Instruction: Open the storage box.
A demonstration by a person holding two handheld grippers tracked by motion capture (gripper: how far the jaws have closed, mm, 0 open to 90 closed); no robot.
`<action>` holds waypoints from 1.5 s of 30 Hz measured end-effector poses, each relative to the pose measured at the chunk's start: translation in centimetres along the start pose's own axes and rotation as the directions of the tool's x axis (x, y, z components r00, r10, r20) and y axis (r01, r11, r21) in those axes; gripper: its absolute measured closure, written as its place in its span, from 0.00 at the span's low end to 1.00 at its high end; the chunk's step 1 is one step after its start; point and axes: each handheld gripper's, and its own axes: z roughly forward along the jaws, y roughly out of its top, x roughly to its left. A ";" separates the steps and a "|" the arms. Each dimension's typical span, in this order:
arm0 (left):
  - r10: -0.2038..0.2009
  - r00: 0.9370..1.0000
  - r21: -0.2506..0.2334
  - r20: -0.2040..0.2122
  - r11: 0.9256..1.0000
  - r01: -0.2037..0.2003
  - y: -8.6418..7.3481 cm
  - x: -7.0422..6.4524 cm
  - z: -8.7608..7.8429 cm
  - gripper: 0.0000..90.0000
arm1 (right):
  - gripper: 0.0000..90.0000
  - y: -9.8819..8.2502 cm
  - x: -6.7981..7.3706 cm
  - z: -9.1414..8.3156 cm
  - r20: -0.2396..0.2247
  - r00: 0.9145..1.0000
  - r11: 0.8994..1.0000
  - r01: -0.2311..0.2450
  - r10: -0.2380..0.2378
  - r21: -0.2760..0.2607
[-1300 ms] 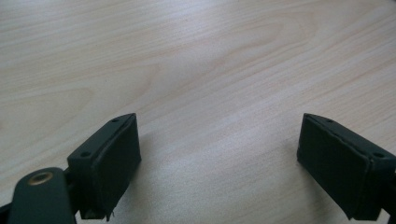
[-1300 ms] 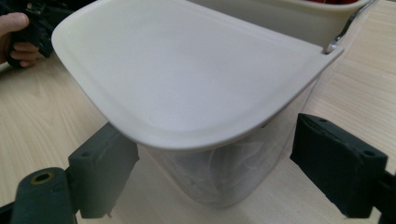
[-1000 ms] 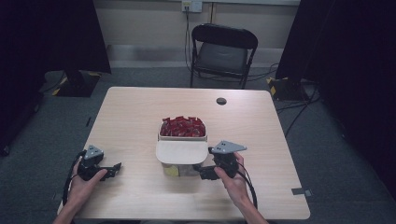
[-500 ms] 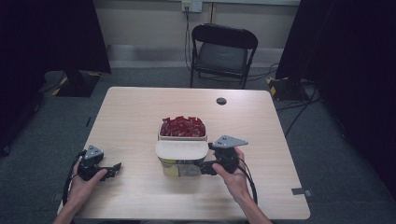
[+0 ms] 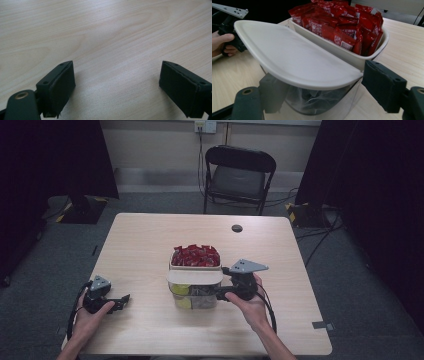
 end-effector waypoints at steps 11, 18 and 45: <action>0.003 1.000 -0.001 -0.002 1.000 -0.003 0.0 0.0 0.0 0.14 | 0.30 0.5 -0.5 0.1 -0.015 1.000 1.000 -0.013 0.013 -0.017; 0.000 1.000 -0.001 0.000 1.000 0.000 0.0 0.0 0.0 0.14 | 0.37 1.1 -0.8 0.6 -0.041 0.999 1.000 -0.011 0.010 -0.025; 0.003 1.000 0.000 -0.002 1.000 -0.003 0.0 0.0 0.0 0.14 | 0.52 2.2 -2.3 1.1 -0.044 0.998 0.996 -0.049 0.045 -0.078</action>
